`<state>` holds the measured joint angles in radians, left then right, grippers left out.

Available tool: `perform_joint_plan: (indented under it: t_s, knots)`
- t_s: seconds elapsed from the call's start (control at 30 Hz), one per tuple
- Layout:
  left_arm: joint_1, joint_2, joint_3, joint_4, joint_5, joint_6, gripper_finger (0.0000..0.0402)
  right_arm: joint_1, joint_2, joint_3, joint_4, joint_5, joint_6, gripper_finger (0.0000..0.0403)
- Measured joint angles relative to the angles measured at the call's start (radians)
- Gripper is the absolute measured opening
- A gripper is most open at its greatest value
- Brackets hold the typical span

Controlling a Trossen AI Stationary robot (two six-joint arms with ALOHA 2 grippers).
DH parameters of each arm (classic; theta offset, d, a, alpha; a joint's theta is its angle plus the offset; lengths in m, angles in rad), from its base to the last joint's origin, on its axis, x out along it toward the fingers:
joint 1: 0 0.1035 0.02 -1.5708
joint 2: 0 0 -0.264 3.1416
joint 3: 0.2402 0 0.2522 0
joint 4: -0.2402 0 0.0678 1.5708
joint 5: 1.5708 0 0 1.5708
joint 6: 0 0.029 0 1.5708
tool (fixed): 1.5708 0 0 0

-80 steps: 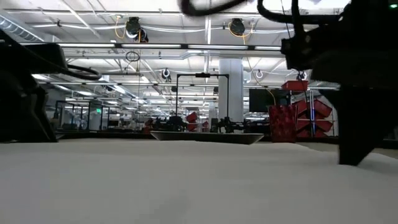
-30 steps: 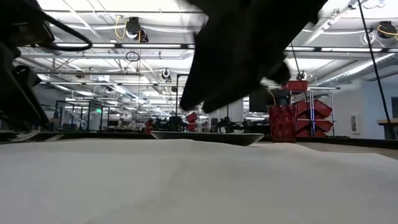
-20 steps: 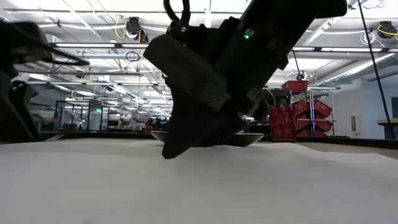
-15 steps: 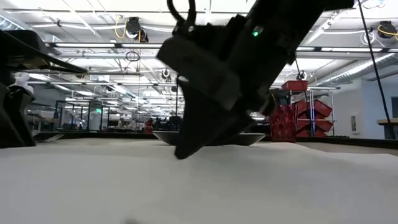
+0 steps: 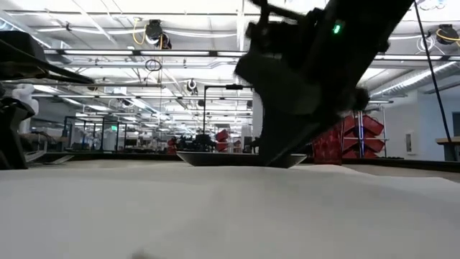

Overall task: Set table place
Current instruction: Fold the white table napkin

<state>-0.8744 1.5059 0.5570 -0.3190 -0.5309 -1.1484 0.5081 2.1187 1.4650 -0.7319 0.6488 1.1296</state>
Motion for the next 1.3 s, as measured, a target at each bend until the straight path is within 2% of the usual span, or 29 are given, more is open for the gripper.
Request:
perform_joint_plan:
  t_s: [0.13,0.33,0.5,0.73,0.93,1.07,1.17,1.3]
  knots:
    - [-0.003,0.000,0.001,-0.013,0.005,-0.023,0.0128,-0.008,0.037,0.003,0.083,-0.006,-0.019,0.0194]
    - [-0.012,0.000,0.001,-0.024,0.008,-0.027,0.0128,-0.019,0.052,0.004,-0.028,-0.006,0.126,0.0194]
    - [-0.020,0.000,0.001,-0.043,0.018,-0.049,0.0128,0.010,0.021,0.012,-0.093,-0.070,0.134,0.0194]
    - [-0.016,-0.004,0.018,-0.054,0.018,-0.021,0.0128,0.010,0.009,0.016,0.011,0.032,0.112,0.0194]
    - [-0.016,-0.028,0.051,-0.055,-0.010,0.029,0.0128,0.003,0.049,0.016,0.049,-0.012,0.108,0.0194]
    - [-0.027,-0.026,0.050,-0.029,-0.052,0.038,0.0128,0.006,0.054,0.018,-0.007,-0.045,0.141,0.0194]
    - [-0.034,-0.010,0.032,0.026,-0.067,0.057,0.0128,0.013,0.028,0.016,-0.093,-0.056,0.162,0.0194]
    - [-0.038,0.028,0.009,0.075,-0.081,0.056,0.0128,0.035,-0.051,0.016,-0.094,-0.053,0.147,0.0194]
